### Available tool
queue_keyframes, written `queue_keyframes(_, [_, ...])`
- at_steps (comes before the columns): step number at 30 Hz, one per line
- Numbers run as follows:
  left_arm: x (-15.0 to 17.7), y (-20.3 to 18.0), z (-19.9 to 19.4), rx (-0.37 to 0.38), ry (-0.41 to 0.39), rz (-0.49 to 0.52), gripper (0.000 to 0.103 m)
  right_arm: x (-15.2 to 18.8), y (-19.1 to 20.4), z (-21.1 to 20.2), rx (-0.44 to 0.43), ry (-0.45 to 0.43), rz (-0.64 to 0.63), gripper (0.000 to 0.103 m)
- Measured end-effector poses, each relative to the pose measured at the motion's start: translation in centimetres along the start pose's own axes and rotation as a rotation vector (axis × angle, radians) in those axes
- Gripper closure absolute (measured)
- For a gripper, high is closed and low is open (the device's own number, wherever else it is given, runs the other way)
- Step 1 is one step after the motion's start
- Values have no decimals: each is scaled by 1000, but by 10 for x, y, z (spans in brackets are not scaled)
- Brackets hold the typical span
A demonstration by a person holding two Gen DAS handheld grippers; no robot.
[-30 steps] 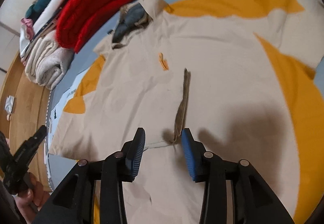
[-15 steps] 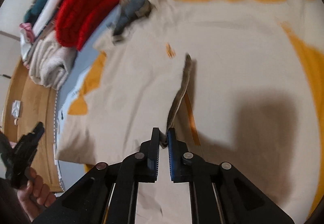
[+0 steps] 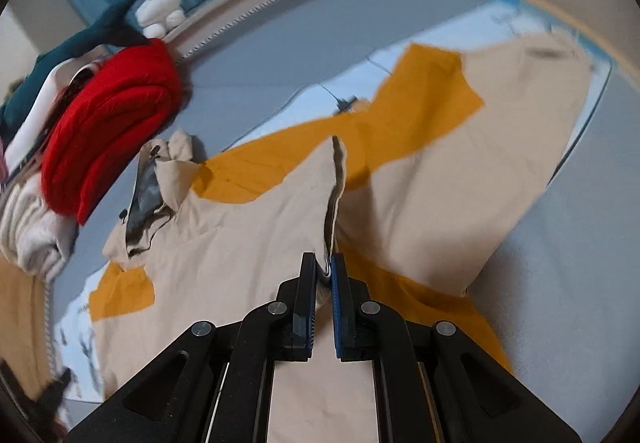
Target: Fold large clothes
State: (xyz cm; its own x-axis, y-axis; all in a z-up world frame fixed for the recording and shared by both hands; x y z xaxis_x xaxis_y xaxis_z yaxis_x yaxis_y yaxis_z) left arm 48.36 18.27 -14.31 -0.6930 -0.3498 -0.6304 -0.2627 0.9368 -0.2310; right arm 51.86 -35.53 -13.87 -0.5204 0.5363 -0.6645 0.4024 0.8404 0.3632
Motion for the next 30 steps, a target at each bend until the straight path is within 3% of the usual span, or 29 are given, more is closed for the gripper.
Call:
queue_keyframes(4, [30, 0, 26, -8, 129, 6, 79, -3, -3, 7, 40, 7, 7, 88])
queue_keyframes(8, [65, 21, 51, -83, 267, -22, 79, -4, -23, 4, 55, -20, 36, 84])
queue_keyframes(13, [68, 31, 47, -172, 271, -3, 86, -4, -24, 13, 26, 3, 46, 81])
queue_keyframes(15, [71, 37, 46, -208, 271, 21, 90, 2, -24, 20, 7, 44, 64, 81])
queue_keyframes(20, [70, 46, 39, -244, 255, -34, 92, 23, -23, 36, 1, 140, 64, 80])
queue_keyframes(22, [65, 39, 33, -231, 228, -42, 92, 31, -23, 41, 14, 166, 50, 80])
queue_keyframes(25, [58, 16, 25, -130, 195, -16, 88, 44, -28, 52, 45, 222, 43, 80])
queue_keyframes(28, [67, 0, 30, -77, 224, 31, 82, 50, -39, 57, 94, 242, 34, 80])
queue_keyframes(30, [81, 3, 41, -73, 288, 16, 80, 49, -42, 56, 114, 236, 29, 80])
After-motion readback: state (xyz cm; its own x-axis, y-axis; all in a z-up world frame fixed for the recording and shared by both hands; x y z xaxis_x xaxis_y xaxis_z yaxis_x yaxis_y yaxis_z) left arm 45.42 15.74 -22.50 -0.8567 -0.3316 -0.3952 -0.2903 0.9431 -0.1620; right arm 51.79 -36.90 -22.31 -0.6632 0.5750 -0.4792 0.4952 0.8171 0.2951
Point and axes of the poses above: each gripper's, at about its wrist camera, not at the fingertips, and z roughly the way its jaws point, y to its left, x to its underside, the point moved 8 cm from there along z, roughly the way its jaws point, and after that the axes turned 13 degrees about -y, right-handed, at the moved point
